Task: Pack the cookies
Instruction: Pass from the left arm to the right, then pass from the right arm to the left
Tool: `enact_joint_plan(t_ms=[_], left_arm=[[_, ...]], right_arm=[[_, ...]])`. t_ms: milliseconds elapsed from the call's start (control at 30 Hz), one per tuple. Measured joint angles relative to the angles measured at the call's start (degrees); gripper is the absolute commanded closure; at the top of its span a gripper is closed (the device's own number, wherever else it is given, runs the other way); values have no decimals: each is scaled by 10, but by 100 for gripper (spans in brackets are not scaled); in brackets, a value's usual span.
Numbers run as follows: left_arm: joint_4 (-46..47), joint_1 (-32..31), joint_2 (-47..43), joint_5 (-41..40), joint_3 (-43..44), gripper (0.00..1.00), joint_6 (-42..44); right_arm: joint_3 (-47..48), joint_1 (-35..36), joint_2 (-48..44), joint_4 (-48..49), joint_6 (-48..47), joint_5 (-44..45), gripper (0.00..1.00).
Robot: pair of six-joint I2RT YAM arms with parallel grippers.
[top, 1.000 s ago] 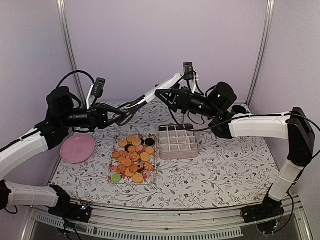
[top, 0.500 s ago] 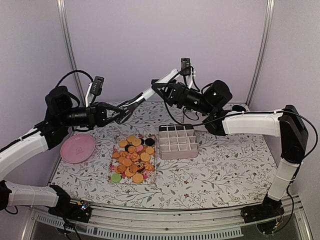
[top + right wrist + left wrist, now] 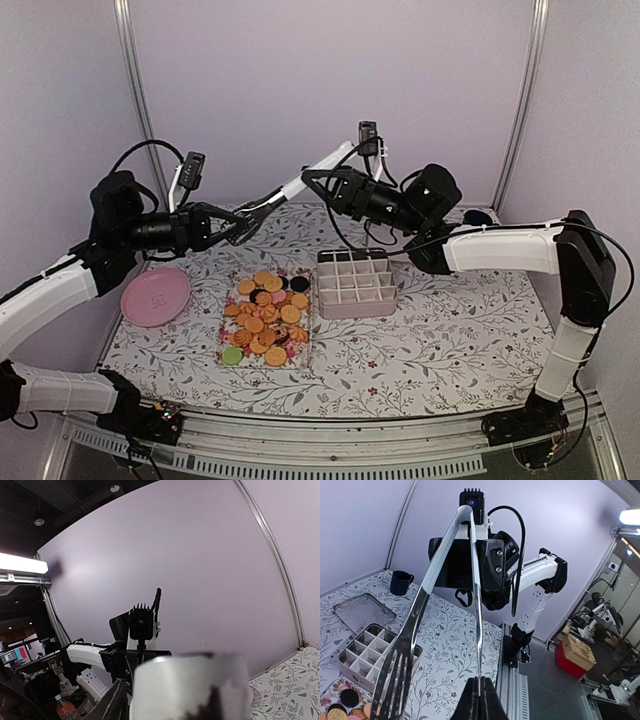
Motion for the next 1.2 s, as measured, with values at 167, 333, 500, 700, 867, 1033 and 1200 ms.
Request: enact_joint_plan(t_ms=[167, 333, 500, 700, 867, 1033, 1200], left_arm=[[4, 4, 2, -7, 0, 78, 12], [0, 5, 3, -16, 0, 77, 30], [-24, 10, 4, -21, 0, 67, 59], [-62, 24, 4, -22, 2, 55, 100], [-66, 24, 3, -9, -10, 36, 115], [-74, 15, 3, 33, -38, 26, 115], [-67, 5, 3, 80, -63, 27, 104]], right_arm=[[-16, 2, -1, -2, 9, -10, 61], [-26, 10, -1, -9, 15, -16, 65], [-44, 11, -2, -26, 13, -16, 65], [-43, 11, -3, -84, -22, -7, 67], [-20, 18, -3, -140, -54, 16, 67], [24, 38, -3, -170, -83, 43, 67], [66, 53, 1, -174, -99, 60, 67]])
